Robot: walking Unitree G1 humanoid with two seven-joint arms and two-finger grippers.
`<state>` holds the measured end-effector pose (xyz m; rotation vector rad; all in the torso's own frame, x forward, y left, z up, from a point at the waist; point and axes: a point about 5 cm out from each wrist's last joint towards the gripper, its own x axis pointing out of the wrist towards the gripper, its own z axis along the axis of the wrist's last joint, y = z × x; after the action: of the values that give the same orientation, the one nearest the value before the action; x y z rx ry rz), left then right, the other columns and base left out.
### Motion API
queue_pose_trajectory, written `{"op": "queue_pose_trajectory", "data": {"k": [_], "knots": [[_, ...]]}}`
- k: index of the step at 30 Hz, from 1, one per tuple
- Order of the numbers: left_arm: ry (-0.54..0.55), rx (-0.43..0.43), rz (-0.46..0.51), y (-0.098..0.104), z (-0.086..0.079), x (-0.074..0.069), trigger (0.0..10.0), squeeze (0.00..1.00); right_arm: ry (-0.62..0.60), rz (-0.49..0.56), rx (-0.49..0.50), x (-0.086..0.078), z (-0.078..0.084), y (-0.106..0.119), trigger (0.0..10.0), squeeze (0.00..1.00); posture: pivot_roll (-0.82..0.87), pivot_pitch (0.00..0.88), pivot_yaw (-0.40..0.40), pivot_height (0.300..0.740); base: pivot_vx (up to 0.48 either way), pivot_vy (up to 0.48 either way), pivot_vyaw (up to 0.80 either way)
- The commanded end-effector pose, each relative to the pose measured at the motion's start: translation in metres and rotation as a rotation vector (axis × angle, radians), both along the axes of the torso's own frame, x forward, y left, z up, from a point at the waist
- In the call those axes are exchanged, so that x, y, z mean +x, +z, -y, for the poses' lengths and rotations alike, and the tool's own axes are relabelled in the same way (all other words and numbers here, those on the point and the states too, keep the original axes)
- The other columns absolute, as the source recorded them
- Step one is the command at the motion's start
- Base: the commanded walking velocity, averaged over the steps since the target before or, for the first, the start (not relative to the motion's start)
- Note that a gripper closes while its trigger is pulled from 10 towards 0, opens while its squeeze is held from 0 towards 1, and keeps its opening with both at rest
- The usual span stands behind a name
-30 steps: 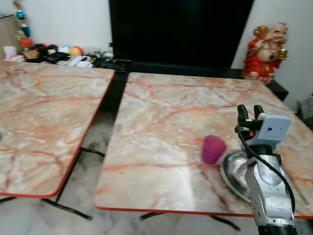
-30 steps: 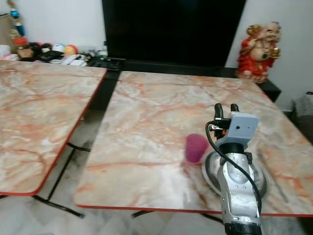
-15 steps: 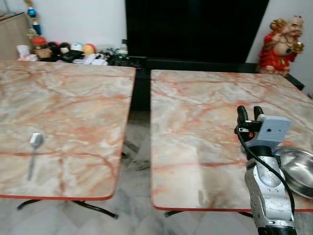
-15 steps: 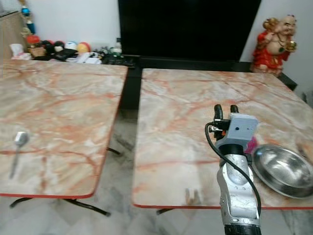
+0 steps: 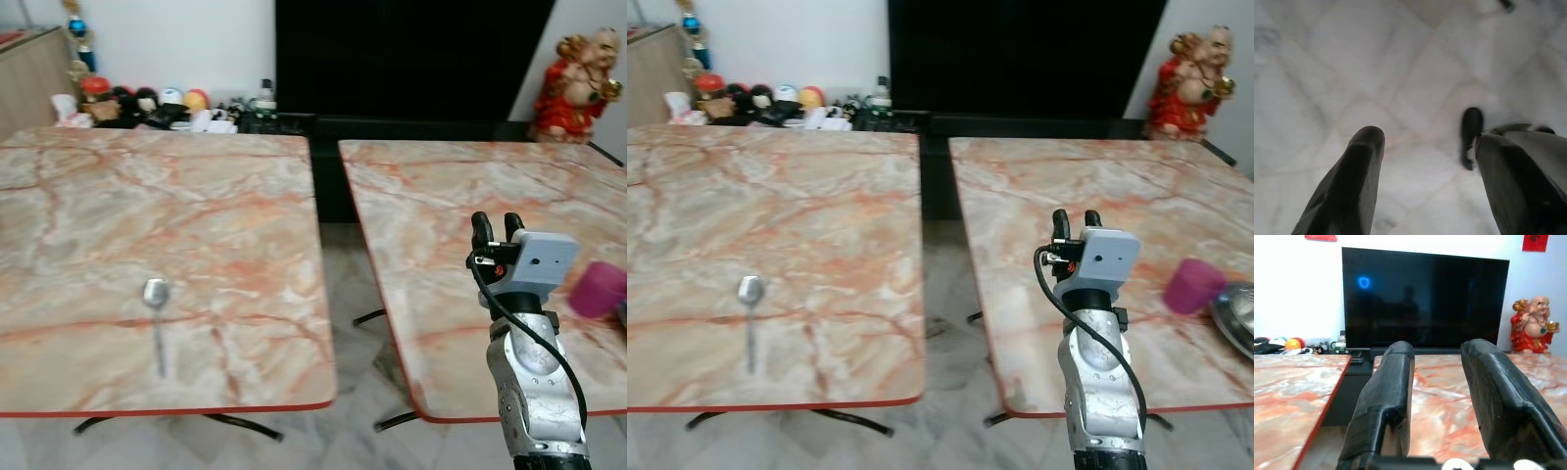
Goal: Setting the table
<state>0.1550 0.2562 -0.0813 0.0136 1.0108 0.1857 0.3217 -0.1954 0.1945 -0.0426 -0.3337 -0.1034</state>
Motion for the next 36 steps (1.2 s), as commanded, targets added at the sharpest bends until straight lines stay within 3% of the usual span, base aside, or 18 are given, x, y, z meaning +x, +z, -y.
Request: {"op": "queue_pose_trajectory", "data": {"k": [1,27,36], "knots": [[-0.017,-0.007,-0.016,-0.0026,0.0042,-0.0031,10.0,0.0,-0.028,-0.002,-0.002,-0.0023,0.0075,-0.0008,10.0,0.0,-0.04,0.066,-0.013,0.74,0.0,0.476,0.0],[-0.01,-0.004,-0.012,-0.0024,0.0026,-0.004,10.0,0.0,-0.01,-0.008,0.002,-0.0014,0.002,-0.0033,10.0,0.0,-0.03,0.068,-0.011,0.74,0.0,0.476,0.0],[-0.003,0.002,0.01,-0.001,0.0009,-0.0027,10.0,0.0,-0.008,-0.008,0.006,-0.001,0.0012,-0.0036,10.0,0.0,-0.03,0.07,-0.009,0.74,0.0,0.072,0.0]]}}
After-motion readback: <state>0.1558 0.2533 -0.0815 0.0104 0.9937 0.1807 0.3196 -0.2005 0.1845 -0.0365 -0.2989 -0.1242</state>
